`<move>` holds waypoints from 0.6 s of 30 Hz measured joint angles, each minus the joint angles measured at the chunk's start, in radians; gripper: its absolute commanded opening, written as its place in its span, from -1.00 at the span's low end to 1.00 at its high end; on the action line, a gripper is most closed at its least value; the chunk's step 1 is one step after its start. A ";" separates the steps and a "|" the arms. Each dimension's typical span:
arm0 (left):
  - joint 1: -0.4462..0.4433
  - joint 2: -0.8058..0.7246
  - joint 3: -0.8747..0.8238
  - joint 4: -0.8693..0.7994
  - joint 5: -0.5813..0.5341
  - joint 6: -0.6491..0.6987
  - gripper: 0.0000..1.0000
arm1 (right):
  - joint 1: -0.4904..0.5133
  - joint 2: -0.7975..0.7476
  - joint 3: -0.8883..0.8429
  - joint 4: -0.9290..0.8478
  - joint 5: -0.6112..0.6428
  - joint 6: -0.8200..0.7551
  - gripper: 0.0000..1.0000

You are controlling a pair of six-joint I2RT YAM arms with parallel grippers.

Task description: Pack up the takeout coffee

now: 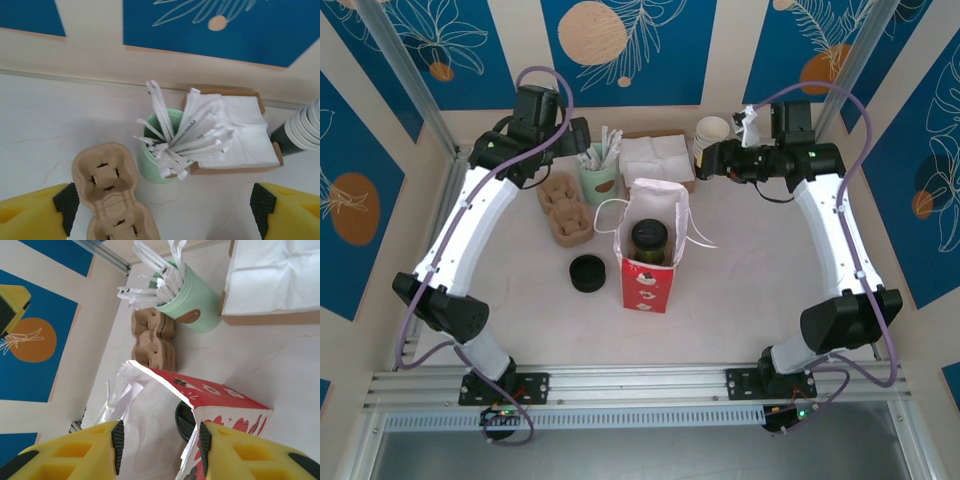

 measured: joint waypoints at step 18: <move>0.169 -0.013 -0.166 0.010 0.149 -0.122 0.75 | -0.014 0.108 0.140 0.014 0.063 0.175 -0.11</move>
